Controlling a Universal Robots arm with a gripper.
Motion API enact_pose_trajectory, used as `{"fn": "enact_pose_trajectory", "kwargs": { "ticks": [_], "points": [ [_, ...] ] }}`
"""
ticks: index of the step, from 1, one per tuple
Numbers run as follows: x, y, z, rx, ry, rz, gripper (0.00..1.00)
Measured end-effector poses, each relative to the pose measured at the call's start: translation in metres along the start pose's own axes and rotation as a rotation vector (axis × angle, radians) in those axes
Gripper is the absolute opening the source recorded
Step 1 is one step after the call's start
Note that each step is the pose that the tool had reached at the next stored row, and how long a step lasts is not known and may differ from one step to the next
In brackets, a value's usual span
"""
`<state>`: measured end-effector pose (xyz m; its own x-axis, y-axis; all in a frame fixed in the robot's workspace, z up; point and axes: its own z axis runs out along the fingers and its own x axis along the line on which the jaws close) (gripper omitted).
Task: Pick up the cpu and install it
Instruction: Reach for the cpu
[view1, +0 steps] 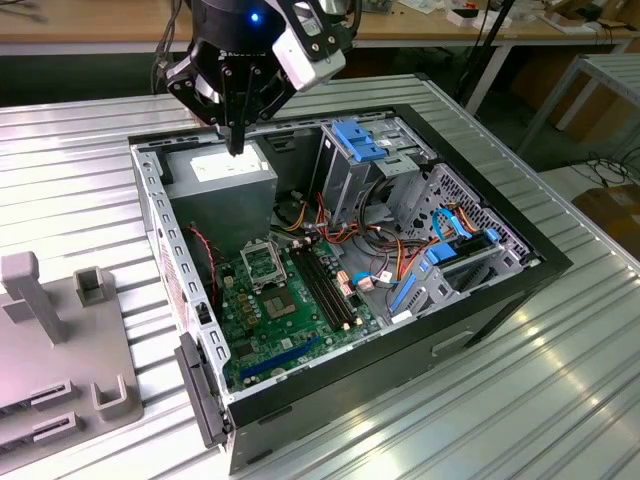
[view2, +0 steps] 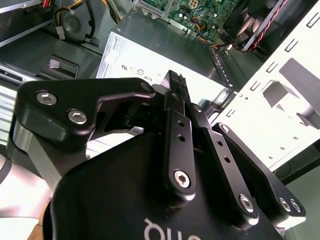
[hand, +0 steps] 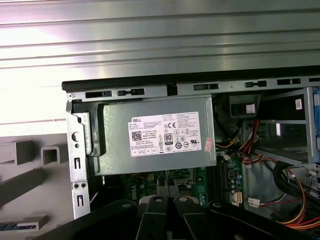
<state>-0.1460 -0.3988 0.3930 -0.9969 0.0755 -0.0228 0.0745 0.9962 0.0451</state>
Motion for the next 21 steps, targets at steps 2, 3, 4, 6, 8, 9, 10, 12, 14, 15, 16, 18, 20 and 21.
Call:
{"fn": "enact_pose_trajectory", "kwargs": {
  "ticks": [2, 3, 4, 6, 8, 9, 10, 12, 14, 15, 16, 18, 20, 21],
  "points": [
    [0.0009, -0.0001, 0.0, 0.0, 0.0, 0.0, 0.11],
    [0.0012, -0.0001, 0.0, 0.0, 0.0, 0.0, 0.11],
    [0.0018, -0.0002, 0.0, 0.0, 0.0, 0.0, 0.11],
    [0.0029, -0.0002, -0.0001, 0.0, 0.0, 0.0, 0.11],
    [0.0036, -0.0003, -0.0001, 0.0001, 0.0, 0.0, 0.11],
    [0.004, -0.0003, -0.0001, 0.0, 0.0, 0.0, 0.11],
    [0.0048, -0.0004, -0.0001, 0.0, 0.0, 0.0, 0.11],
    [0.0059, -0.0005, -0.0001, 0.0, 0.0, 0.0, 0.11],
    [0.0077, -0.0006, -0.0002, 0.0, 0.0, 0.0, 0.11],
    [0.0087, -0.0007, -0.0002, 0.0, 0.0, 0.0, 0.11],
    [0.0092, -0.0007, -0.0002, 0.0, 0.0, 0.0, 0.11],
    [0.0102, -0.0008, -0.0003, 0.0, 0.0, 0.0, 0.11],
    [0.0114, -0.0009, -0.0002, -0.0001, 0.0, 0.0, 0.11],
    [0.012, -0.0009, -0.0003, 0.0, 0.0, 0.0, 0.11]
  ]
}}
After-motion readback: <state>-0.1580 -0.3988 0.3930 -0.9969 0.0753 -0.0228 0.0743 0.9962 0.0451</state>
